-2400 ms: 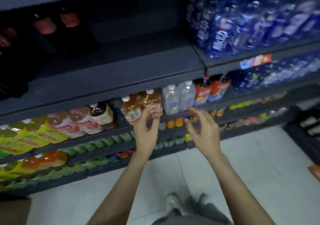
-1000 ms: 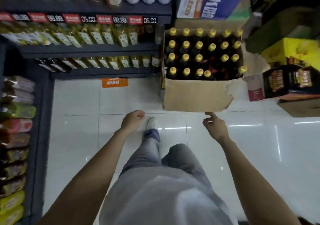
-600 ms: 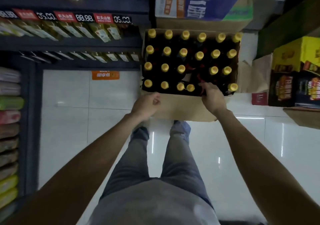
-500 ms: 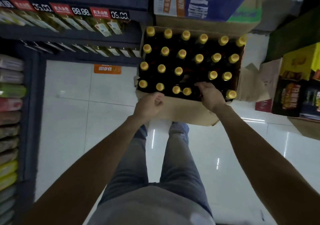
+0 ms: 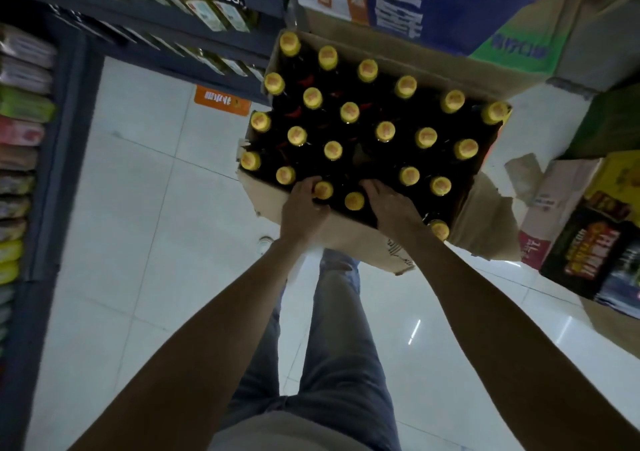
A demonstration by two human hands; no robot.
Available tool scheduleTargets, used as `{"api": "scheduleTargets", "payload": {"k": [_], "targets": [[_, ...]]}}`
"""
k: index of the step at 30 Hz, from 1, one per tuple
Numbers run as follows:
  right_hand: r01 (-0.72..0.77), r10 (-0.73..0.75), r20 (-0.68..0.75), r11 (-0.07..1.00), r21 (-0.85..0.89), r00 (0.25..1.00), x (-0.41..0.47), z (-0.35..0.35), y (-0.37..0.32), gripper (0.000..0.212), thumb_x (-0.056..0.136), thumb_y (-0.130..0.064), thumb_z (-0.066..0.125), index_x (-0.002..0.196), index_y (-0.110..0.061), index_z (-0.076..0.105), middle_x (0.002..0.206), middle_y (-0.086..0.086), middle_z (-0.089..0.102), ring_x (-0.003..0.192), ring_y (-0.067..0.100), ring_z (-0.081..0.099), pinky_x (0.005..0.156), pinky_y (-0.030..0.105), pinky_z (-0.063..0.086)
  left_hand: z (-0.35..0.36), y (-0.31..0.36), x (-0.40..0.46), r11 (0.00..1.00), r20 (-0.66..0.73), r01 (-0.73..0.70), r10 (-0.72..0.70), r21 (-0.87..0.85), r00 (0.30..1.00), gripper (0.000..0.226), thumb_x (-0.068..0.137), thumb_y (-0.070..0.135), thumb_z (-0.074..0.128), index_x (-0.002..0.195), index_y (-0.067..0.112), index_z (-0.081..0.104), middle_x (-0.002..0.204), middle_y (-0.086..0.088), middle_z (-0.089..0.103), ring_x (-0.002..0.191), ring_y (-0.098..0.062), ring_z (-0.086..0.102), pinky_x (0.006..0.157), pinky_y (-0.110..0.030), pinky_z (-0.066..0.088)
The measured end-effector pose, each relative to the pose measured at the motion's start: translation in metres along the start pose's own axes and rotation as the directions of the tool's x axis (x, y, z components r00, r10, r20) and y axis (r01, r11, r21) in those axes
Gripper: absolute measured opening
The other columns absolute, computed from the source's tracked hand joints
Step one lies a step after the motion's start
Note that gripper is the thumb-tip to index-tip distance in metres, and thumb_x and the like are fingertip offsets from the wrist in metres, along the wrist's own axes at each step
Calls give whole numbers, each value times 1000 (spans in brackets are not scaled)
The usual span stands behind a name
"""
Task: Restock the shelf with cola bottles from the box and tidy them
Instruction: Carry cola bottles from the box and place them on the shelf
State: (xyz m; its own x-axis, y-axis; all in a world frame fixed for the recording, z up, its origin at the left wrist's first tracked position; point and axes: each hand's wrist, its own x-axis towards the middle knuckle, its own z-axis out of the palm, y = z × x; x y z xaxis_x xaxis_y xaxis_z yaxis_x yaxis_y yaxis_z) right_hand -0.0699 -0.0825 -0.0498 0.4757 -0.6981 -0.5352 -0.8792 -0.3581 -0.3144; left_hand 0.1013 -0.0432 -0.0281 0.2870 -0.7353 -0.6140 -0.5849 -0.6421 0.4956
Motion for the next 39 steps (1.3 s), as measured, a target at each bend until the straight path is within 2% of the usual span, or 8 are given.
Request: {"api": "scheduleTargets", "payload": {"k": [4,8,14,21,26,29,35,39], "targets": [[33,44,-289,966,256,956,-33,-3,-2,74,68,-4,76,125,-18,31,125,10,55,106,32,61,68,34,54,12,7,6,1000,-28,-31,31,-2,999,47,76,13,72,120,10,57,116,-9,62,104,-26,61,86,-33,47],[32,156,-419,912,408,895,-44,-2,-13,73,65,3,75,121,-17,34,116,12,60,97,34,64,64,32,54,23,18,19,992,32,-104,102,77,994,60,68,13,79,121,7,52,119,-13,58,114,-30,54,90,-39,44],[5,295,-466,841,541,834,-41,5,-14,62,70,-5,77,119,-15,40,109,13,62,99,32,62,72,33,54,35,20,18,961,-84,-49,75,273,994,72,62,35,84,120,18,46,110,-3,65,103,-26,60,79,-36,45],[-10,348,-510,833,553,787,-42,6,-16,60,68,-10,82,113,-13,43,99,12,62,94,29,62,69,35,56,55,21,17,982,-235,9,36,187,971,64,62,26,80,118,15,49,106,-5,66,102,-27,61,86,-34,38],[46,339,-573,833,552,746,-58,-10,-20,61,66,-12,83,113,-10,46,101,12,59,96,26,59,76,32,53,32,25,3,996,-243,-91,86,-12,966,68,54,32,84,112,16,52,106,-1,64,96,-22,60,76,-31,44],[67,349,-533,787,613,771,-75,-34,-26,68,63,-12,84,116,-12,41,109,15,50,100,20,53,78,11,44,0,37,-34,965,-306,-97,18,-245,952,68,53,37,89,106,27,49,101,11,63,89,-5,57,72,-18,42],[116,293,-400,664,739,868,-92,-108,-47,75,65,-21,84,125,-9,42,121,11,48,108,8,47,87,5,36,-75,34,-105,662,-387,-316,43,-680,921,78,53,33,86,117,13,47,110,3,62,103,-9,63,85,-19,50],[177,121,-249,421,890,961,-87,-147,-89,70,71,-20,78,129,-24,40,122,-2,56,111,1,57,91,17,46,-125,6,-131,479,-432,-355,-56,-802,900,63,56,32,78,109,16,48,101,5,60,92,1,62,78,-17,50]]}}
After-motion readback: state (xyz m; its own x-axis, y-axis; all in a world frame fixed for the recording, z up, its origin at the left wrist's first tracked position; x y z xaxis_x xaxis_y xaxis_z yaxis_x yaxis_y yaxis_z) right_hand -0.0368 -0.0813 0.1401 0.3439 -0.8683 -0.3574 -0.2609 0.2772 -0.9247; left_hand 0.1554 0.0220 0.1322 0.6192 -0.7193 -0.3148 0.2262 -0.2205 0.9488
